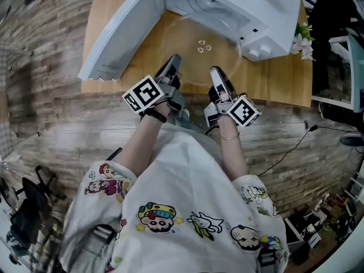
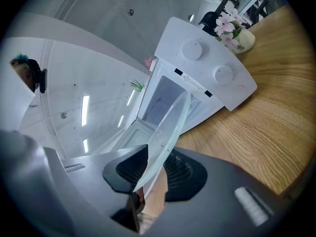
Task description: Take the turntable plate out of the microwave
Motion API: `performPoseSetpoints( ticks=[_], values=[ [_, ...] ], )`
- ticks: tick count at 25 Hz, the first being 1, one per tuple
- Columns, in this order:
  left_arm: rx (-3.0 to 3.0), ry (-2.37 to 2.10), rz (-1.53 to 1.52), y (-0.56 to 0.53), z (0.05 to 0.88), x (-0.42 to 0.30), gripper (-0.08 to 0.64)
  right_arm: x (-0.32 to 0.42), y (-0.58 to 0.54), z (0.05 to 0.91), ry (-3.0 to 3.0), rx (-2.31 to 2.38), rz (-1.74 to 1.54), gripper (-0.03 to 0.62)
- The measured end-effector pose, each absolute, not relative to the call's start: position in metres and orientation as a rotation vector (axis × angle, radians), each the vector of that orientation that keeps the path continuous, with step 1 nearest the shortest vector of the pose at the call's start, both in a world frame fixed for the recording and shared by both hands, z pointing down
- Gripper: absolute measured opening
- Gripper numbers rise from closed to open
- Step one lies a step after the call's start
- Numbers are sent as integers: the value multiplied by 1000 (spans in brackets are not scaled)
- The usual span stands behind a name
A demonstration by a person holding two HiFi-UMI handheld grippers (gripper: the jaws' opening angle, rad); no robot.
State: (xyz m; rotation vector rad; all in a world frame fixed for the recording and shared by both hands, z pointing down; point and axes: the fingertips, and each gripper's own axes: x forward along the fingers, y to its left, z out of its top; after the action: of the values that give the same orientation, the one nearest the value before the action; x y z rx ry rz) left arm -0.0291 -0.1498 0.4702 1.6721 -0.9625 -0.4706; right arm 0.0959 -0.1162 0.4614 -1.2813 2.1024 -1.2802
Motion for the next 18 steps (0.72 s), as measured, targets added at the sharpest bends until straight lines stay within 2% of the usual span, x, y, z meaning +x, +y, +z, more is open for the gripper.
performPoseSetpoints(
  ticks=[18],
  values=[
    [1687, -1006, -554, -50, 435, -38, 60, 90, -28, 427, 2232, -1190, -1230, 115]
  ],
)
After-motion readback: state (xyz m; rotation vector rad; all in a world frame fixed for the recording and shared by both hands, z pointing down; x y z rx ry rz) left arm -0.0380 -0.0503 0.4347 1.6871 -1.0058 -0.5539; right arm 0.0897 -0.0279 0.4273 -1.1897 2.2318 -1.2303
